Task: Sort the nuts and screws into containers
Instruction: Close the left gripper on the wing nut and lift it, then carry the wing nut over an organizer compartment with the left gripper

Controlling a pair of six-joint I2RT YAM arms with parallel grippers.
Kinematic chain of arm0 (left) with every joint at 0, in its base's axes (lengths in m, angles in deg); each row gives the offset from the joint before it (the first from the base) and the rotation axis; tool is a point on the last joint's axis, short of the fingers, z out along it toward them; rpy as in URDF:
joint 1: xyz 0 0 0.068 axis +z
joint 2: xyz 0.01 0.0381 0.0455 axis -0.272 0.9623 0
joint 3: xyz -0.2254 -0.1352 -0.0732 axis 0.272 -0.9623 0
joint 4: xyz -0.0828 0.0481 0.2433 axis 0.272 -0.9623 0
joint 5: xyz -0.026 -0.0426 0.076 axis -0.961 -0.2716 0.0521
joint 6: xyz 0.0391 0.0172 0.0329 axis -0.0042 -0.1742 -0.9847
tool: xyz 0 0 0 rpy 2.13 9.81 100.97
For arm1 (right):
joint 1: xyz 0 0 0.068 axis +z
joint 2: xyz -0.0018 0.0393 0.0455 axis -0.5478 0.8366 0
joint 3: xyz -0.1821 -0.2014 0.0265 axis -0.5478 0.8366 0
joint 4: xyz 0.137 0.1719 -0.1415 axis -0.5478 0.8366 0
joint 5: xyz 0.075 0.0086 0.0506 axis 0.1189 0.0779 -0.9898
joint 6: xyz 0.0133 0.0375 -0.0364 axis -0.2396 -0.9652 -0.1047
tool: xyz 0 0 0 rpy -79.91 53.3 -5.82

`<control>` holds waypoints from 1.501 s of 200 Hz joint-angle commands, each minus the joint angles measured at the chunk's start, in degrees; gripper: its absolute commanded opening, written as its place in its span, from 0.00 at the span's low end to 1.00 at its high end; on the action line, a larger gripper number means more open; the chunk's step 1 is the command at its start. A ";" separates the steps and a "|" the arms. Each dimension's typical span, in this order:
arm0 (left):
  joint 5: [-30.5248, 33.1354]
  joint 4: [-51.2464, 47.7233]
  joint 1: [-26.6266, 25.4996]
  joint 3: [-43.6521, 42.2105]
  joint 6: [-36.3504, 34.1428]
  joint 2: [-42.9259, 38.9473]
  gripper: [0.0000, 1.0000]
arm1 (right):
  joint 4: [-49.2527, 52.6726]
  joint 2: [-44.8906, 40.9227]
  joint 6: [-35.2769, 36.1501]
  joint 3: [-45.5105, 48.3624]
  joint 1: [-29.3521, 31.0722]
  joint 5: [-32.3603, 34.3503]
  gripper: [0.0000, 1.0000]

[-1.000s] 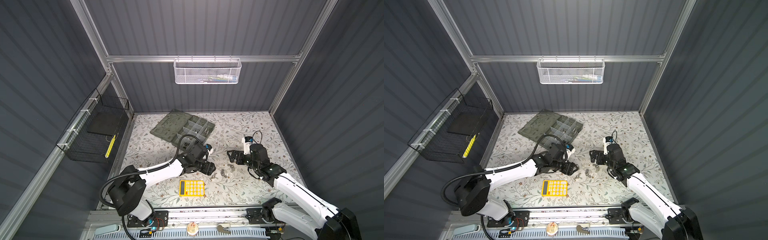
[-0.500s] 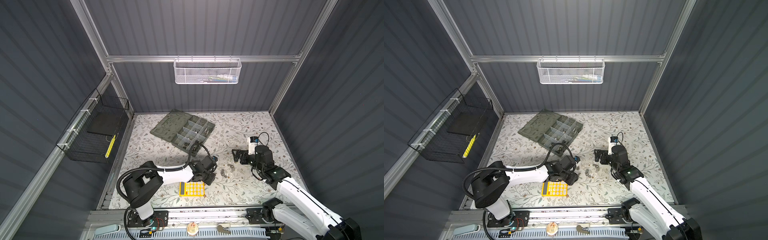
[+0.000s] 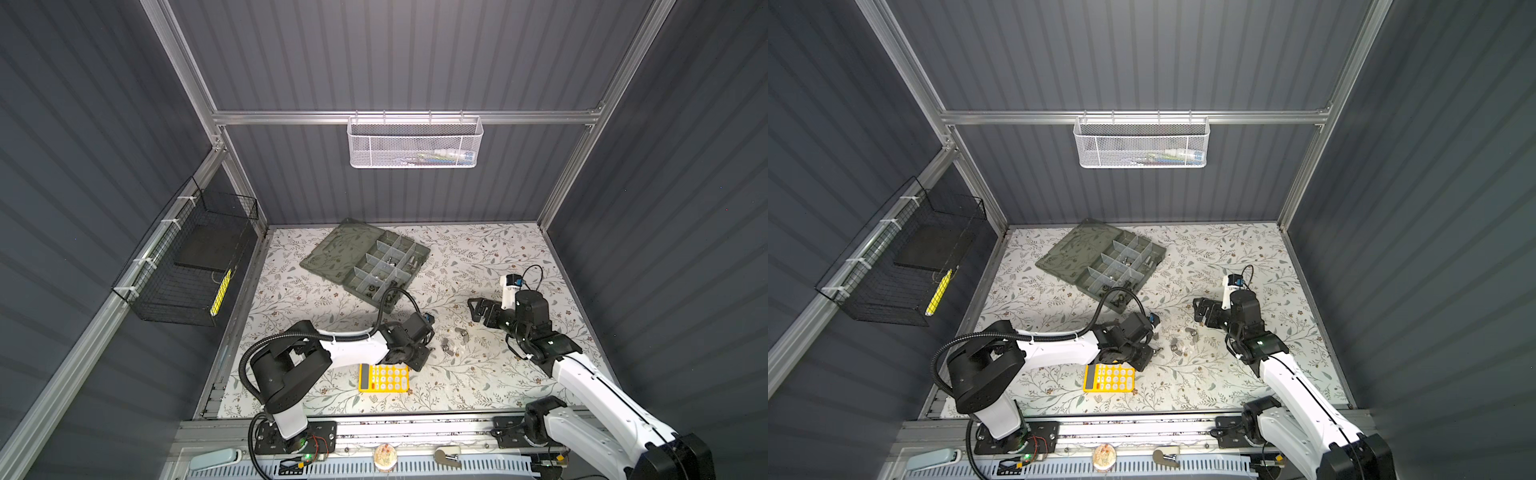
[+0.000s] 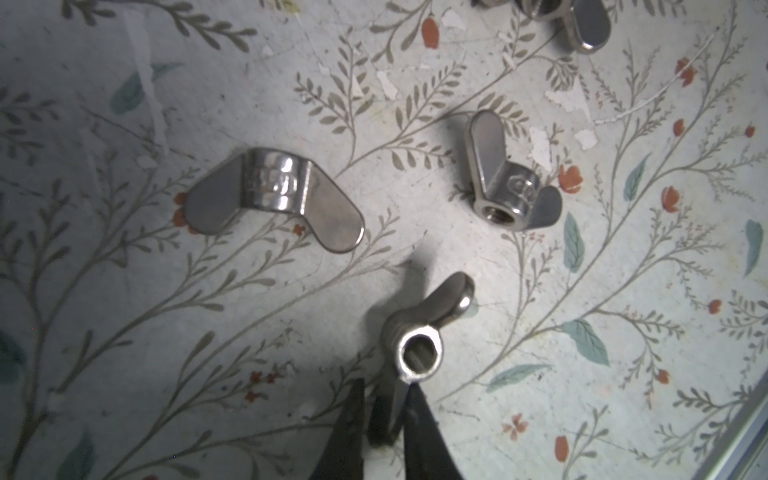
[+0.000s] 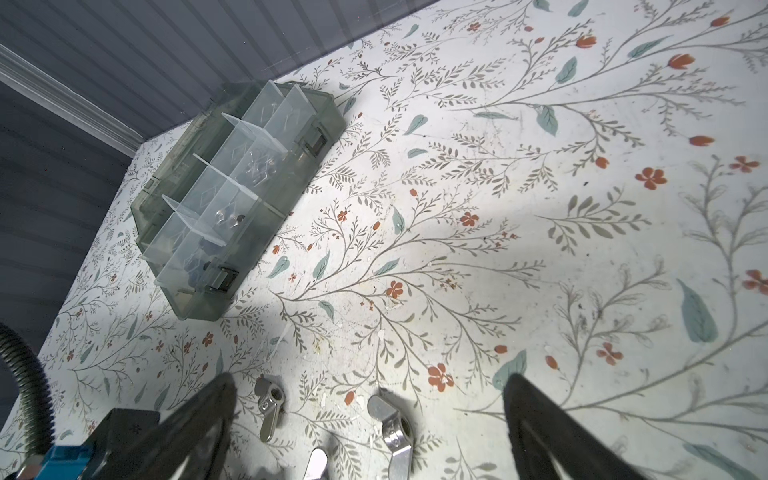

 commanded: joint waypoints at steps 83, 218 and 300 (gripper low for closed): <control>0.21 -0.07 -0.46 1.35 0.03 1.63 0.01 | -2.19 0.75 -1.20 0.61 -1.32 -4.20 0.99; 1.70 -9.26 1.91 10.96 0.96 -4.68 0.00 | -11.02 -6.48 -1.82 5.03 -0.82 -16.93 0.99; -4.89 -14.50 14.15 20.56 1.54 -7.02 0.00 | -8.75 -7.56 0.60 -0.76 7.30 -7.42 0.99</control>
